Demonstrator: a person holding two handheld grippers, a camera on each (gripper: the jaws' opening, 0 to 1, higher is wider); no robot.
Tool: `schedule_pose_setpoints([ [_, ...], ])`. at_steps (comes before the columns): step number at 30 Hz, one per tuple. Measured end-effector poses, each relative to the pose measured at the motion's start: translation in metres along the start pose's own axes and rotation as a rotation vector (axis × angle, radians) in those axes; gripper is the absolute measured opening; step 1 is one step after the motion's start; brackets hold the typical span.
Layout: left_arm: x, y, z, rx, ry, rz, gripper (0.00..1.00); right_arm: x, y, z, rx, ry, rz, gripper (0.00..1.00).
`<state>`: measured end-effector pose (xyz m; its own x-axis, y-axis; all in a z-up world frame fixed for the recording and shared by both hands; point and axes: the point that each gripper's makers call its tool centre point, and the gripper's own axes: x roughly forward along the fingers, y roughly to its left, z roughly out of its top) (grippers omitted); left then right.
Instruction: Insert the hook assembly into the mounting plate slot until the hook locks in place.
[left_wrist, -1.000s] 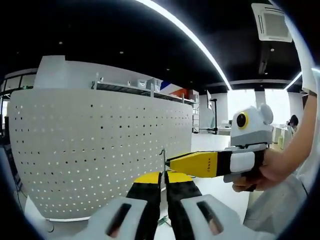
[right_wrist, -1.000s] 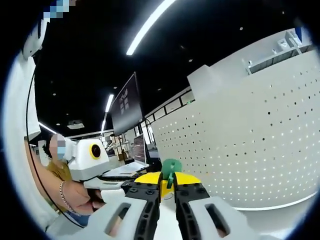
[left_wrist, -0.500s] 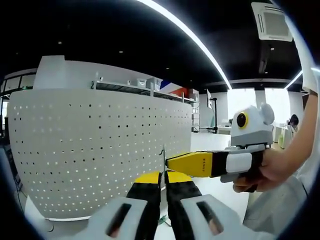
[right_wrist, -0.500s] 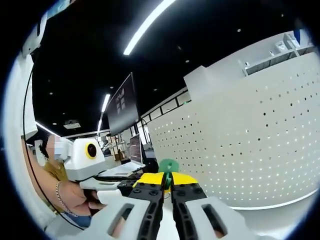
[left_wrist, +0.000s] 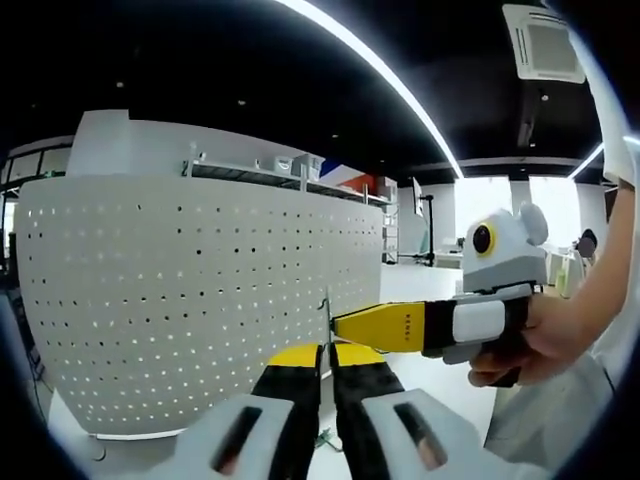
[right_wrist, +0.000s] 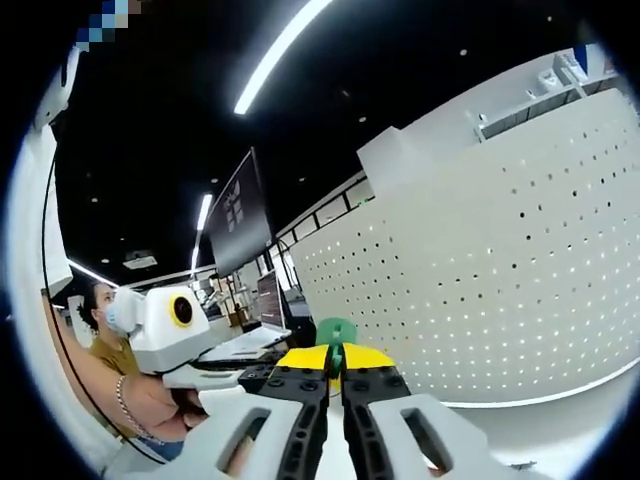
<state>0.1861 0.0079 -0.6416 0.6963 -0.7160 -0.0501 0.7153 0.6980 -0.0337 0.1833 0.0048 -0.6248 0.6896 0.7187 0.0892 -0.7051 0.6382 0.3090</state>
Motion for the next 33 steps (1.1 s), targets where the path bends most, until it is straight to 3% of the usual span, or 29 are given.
schedule_pose_setpoints([
  [5, 0.0, -0.001, -0.002, 0.004, 0.014, -0.006, 0.05, 0.0, 0.001, -0.001, 0.007, 0.01, 0.004, 0.0],
  [8, 0.002, -0.002, -0.01, 0.008, 0.055, -0.011, 0.16, 0.0, 0.0, -0.001, 0.016, 0.006, 0.001, 0.0],
  [9, 0.003, -0.002, -0.011, -0.025, 0.054, -0.01, 0.22, 0.0, -0.001, 0.0, 0.013, 0.003, 0.0, 0.0],
  [15, 0.004, 0.0, -0.008, 0.025, 0.037, 0.002, 0.47, -0.001, -0.002, -0.001, 0.019, 0.005, -0.006, 0.0],
  [22, 0.005, -0.003, -0.017, 0.018, 0.062, -0.018, 0.58, -0.001, -0.004, -0.003, 0.028, 0.006, -0.011, 0.0],
  [27, 0.006, -0.004, -0.019, 0.029, 0.067, -0.017, 0.74, -0.001, -0.003, -0.001, 0.027, 0.004, -0.011, 0.0],
  [33, 0.006, -0.002, -0.02, 0.024, 0.072, -0.009, 0.76, -0.001, -0.003, -0.001, 0.012, 0.008, -0.019, 0.0],
])
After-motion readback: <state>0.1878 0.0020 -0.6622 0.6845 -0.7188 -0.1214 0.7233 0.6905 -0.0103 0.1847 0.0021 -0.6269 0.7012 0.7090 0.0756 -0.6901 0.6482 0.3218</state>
